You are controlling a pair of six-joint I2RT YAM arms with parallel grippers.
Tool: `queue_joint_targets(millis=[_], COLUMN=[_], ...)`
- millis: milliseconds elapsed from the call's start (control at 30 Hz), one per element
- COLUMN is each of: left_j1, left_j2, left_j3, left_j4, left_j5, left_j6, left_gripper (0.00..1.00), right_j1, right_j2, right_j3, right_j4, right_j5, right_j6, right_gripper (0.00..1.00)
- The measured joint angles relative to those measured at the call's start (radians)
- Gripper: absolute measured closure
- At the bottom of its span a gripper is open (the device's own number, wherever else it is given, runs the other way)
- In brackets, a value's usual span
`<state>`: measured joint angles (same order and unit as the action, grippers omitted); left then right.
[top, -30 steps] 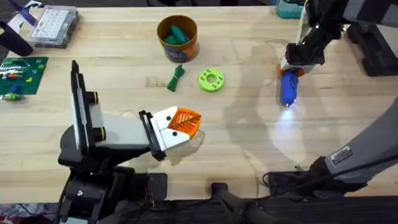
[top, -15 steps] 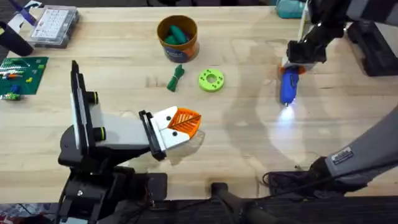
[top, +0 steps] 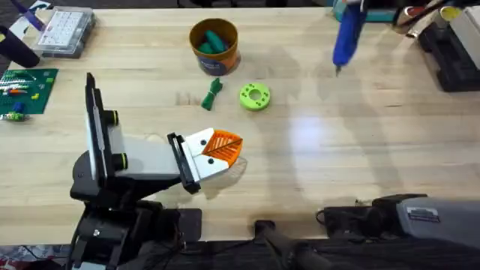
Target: Pick up the gripper from the table and insert it into the empty holder that is missing its gripper. Then pick up a screw, insert it into the mounting hole, and use the screwdriver to tighten it. Finally, clean up the table by picking up the vegetable and placing it into the bucket.
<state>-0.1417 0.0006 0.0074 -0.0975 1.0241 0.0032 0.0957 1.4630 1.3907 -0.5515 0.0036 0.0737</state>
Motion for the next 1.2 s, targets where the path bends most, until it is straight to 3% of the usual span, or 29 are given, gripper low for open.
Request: queue_joint_targets(millis=[367,900,1200], left_j1=[0.0,0.0,0.0], left_j2=[0.0,0.0,0.0], left_j3=[0.0,0.0,0.0], left_j4=[0.0,0.0,0.0], left_j5=[0.0,0.0,0.0], left_j6=[0.0,0.0,0.0], left_gripper=[0.991,0.991,0.991], right_j1=[0.126,0.241,0.326], right_j2=[-0.15,-0.15,-0.15], right_j3=[0.0,0.0,-0.007], right_j4=[0.285,0.764,0.897], right_j5=[-0.207,-0.686,-0.844], right_j6=[0.0,0.055,0.083], right_gripper=[0.975,0.975,0.975])
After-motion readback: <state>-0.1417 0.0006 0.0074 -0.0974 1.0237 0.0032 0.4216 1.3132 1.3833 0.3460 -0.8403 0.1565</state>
